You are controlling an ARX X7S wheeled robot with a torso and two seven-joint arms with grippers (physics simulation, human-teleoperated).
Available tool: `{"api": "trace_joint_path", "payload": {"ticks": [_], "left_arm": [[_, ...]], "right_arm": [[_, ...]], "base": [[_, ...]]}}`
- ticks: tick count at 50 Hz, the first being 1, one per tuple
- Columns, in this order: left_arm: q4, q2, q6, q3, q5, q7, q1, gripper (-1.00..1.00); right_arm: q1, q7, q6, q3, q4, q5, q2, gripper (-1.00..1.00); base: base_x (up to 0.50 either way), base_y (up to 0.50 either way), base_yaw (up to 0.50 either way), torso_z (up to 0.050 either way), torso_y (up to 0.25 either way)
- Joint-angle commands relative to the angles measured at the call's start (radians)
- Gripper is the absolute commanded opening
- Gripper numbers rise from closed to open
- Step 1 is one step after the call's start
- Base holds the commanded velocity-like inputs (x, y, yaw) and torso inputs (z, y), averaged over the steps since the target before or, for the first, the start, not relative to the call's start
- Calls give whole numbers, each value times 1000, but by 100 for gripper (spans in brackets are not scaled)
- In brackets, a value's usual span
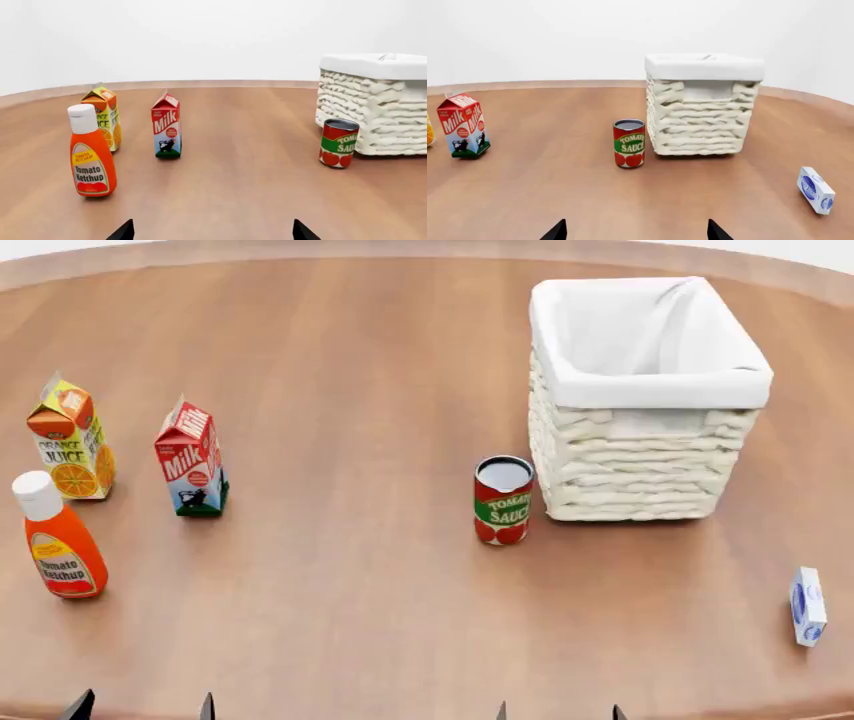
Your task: Pick the milk and place it in the basket.
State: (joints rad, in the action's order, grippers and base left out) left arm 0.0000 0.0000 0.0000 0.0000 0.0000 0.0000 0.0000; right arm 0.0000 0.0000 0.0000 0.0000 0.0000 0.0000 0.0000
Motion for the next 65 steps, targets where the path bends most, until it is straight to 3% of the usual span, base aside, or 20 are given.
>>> {"api": "trace_joint_path", "payload": {"ticks": [1,17,18,19,31,36,42,51,54,60,65], "left_arm": [[1,-16,4,17,-20,-16,1,100],[15,-54,-16,64,-68,-49,2,100],[-127,-13,83,44,-18,6,-13,100],[5,-22,-1,29,-27,-16,1,100],[23,-55,-15,64,-53,-48,7,100],[96,-92,-73,47,-73,-44,-39,100],[236,-169,-185,-15,-149,-10,-115,100],[527,-288,-424,-264,-349,-68,-237,100],[622,-312,-521,-406,-502,-95,-263,100],[712,-359,-572,-565,-628,-119,-269,100],[743,-399,-624,-700,-739,-164,-295,100]], "right_arm": [[1,32,-1,-12,-1,19,13,100],[0,83,-2,-51,0,59,51,100],[27,-41,-41,-47,141,56,12,100],[2,44,-4,-10,7,27,17,100],[0,77,12,-55,2,57,50,100],[28,81,108,-24,-114,115,77,100],[68,80,267,92,-298,281,132,100],[191,156,605,351,-699,539,337,100],[215,185,703,486,-820,666,418,100],[264,292,837,776,-924,967,530,100],[230,325,856,956,-952,1089,590,100]], "base": [[0,0,0,0,0],[0,0,0,0,0],[0,0,0,0,0],[0,0,0,0,0],[0,0,0,0,0],[0,0,0,0,0],[0,0,0,0,0],[0,0,0,0,0],[0,0,0,0,0],[0,0,0,0,0],[0,0,0,0,0]]}}
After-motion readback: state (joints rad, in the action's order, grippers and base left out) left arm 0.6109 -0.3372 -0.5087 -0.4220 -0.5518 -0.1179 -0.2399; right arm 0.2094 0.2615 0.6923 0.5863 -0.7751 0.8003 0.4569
